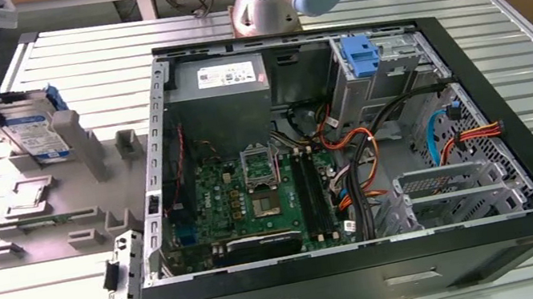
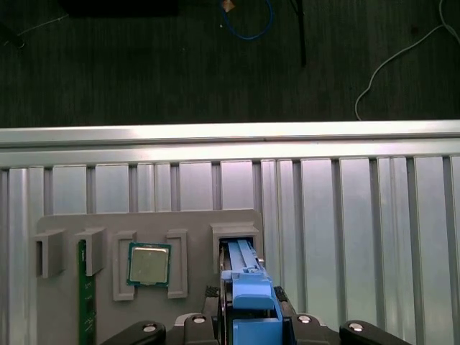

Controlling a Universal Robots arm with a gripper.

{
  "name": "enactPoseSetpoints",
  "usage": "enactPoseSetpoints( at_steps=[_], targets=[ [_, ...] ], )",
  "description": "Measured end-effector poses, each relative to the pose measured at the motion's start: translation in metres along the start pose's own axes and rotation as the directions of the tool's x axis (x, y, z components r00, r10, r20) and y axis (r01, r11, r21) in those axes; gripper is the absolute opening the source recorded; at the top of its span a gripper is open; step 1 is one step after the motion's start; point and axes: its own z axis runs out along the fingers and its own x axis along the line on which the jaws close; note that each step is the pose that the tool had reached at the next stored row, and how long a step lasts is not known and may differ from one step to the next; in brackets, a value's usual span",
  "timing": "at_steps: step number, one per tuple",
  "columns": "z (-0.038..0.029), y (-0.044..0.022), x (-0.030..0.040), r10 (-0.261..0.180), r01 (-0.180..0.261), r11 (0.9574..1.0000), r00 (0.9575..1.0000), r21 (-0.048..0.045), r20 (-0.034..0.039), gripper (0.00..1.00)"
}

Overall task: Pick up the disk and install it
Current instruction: 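Pick up the disk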

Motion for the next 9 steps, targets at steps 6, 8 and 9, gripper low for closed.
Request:
enactPoseSetpoints(
  at_steps=[6,8,9],
  targets=[
    [0.0001,0.0000,0.0000,0.000,0.000,1.0000,1.0000,0.0000,0.0000,0.37],
    [0.0001,0.0000,0.0000,0.000,0.000,1.0000,1.0000,0.0000,0.0000,0.37],
    [0.0001,0.0000,0.0000,0.000,0.000,1.0000,1.0000,0.0000,0.0000,0.37]
  ],
)
